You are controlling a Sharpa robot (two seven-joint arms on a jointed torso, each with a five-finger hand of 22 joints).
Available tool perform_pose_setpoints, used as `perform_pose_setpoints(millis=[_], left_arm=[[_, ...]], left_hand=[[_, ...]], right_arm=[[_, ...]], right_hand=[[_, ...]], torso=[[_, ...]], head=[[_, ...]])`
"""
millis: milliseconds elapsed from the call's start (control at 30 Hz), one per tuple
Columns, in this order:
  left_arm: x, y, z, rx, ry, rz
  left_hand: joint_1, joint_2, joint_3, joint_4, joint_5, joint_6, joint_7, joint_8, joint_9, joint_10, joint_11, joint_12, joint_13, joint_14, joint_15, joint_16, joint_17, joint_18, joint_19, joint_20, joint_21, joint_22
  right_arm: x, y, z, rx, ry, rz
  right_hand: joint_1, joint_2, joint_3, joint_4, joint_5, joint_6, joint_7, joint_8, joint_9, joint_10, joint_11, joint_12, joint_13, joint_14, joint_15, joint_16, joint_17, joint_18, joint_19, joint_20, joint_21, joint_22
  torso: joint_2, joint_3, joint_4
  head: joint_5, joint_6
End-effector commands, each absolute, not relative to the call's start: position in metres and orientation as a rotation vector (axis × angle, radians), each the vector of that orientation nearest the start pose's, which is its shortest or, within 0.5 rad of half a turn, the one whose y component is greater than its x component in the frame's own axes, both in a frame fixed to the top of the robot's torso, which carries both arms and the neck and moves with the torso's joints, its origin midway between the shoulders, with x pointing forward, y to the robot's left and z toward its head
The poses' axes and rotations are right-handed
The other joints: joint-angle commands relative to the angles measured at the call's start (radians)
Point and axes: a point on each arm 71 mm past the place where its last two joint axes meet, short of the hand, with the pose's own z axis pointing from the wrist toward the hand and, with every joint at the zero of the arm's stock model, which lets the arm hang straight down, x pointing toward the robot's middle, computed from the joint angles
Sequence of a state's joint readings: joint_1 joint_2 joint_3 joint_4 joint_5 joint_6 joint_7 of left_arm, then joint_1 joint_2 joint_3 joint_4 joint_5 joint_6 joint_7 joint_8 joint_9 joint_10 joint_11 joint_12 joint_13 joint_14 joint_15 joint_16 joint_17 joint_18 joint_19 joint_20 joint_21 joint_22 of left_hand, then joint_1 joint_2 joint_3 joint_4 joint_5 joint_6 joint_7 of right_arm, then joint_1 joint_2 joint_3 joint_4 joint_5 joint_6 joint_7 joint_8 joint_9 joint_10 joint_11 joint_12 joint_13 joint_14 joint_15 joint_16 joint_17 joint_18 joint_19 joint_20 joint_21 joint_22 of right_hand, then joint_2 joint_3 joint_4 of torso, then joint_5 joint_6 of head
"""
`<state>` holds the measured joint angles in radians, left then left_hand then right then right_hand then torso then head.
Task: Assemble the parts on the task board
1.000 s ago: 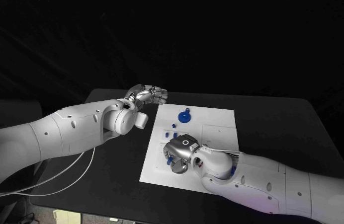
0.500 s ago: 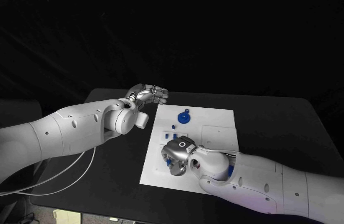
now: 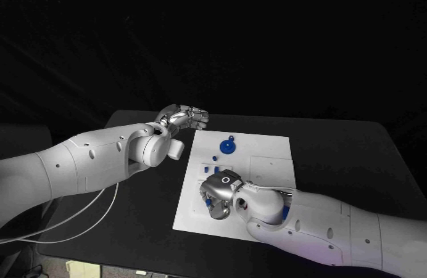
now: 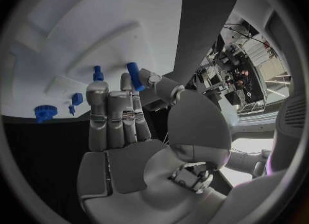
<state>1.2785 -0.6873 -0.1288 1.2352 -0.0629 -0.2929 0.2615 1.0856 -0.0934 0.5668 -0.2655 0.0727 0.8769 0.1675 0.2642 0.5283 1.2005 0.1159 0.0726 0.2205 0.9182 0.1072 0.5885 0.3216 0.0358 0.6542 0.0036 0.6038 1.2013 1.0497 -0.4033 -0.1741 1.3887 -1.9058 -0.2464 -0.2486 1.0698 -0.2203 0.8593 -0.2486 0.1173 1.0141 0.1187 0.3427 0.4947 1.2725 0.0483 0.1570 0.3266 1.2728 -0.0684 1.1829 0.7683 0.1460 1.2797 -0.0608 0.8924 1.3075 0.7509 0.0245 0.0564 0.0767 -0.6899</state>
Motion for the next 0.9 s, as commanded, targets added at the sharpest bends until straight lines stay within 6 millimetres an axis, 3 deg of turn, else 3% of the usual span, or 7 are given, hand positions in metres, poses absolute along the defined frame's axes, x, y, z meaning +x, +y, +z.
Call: perform_pose_setpoints(millis=[33, 200, 333, 900], left_arm=[[0.544, 0.216, -0.191, -1.075, 1.519, -1.329], [0.544, 0.217, -0.191, -1.076, 1.518, -1.325], [0.544, 0.217, -0.191, -1.076, 1.518, -1.326], [0.544, 0.219, -0.191, -1.078, 1.517, -1.322]], left_hand=[[0.001, 0.005, -0.005, -0.001, 0.003, -0.006, -0.002, 0.004, -0.002, -0.002, 0.001, -0.001, -0.001, 0.007, 0.003, -0.004, 0.001, 0.01, -0.003, 0.007, -0.005, 0.001], [0.001, 0.005, -0.005, -0.001, 0.003, -0.006, -0.002, 0.004, -0.002, -0.002, 0.002, -0.001, -0.001, 0.007, 0.003, -0.004, 0.002, 0.01, -0.003, 0.007, -0.005, 0.002], [0.001, 0.005, -0.005, -0.001, 0.003, -0.007, -0.002, 0.004, -0.002, -0.002, 0.002, -0.001, -0.001, 0.007, 0.003, -0.005, 0.002, 0.01, -0.003, 0.007, -0.005, 0.002], [0.001, 0.004, -0.005, -0.001, 0.003, -0.007, -0.002, 0.004, -0.002, -0.003, 0.002, -0.001, -0.002, 0.007, 0.003, -0.006, 0.004, 0.01, -0.003, 0.007, -0.006, 0.002]], right_arm=[[0.412, -0.012, -0.296, -0.704, 1.712, 0.679], [0.413, -0.014, -0.294, -0.672, 1.702, 0.7], [0.413, -0.014, -0.293, -0.658, 1.688, 0.708], [0.413, -0.026, -0.285, -0.585, 1.657, 0.746]], right_hand=[[-0.004, -0.021, -0.012, 0.002, 0.003, -0.013, 0.004, -0.008, -0.007, -0.012, 0.003, -0.006, -0.001, 0.0, 0.007, -0.005, -0.001, 0.116, -0.005, 0.005, 0.003, 0.017], [-0.02, -0.053, -0.059, 0.008, -0.025, -0.067, 0.027, -0.039, -0.02, -0.07, 0.024, -0.042, -0.014, -0.003, 0.028, -0.004, 0.0, 0.116, -0.009, 0.006, 0.0, 0.016], [-0.018, -0.06, -0.079, 0.009, -0.029, -0.086, 0.036, -0.05, -0.026, -0.088, 0.033, -0.054, -0.02, -0.005, 0.036, -0.002, 0.001, 0.116, -0.011, 0.008, -0.002, 0.016], [-0.004, -0.072, -0.087, 0.022, -0.026, -0.109, 0.046, -0.061, -0.033, -0.109, 0.041, -0.068, -0.03, -0.009, 0.044, -0.002, 0.0, 0.116, -0.014, 0.01, -0.01, 0.013]], torso=[[0.0, 0.0004, -0.0003], [0.0, 0.0006, 0.0003], [0.0, 0.0008, 0.0001], [-0.001, 0.0004, 0.0007]], head=[[0.0, 0.0], [-0.001, -0.001], [-0.001, 0.0], [-0.007, 0.002]])
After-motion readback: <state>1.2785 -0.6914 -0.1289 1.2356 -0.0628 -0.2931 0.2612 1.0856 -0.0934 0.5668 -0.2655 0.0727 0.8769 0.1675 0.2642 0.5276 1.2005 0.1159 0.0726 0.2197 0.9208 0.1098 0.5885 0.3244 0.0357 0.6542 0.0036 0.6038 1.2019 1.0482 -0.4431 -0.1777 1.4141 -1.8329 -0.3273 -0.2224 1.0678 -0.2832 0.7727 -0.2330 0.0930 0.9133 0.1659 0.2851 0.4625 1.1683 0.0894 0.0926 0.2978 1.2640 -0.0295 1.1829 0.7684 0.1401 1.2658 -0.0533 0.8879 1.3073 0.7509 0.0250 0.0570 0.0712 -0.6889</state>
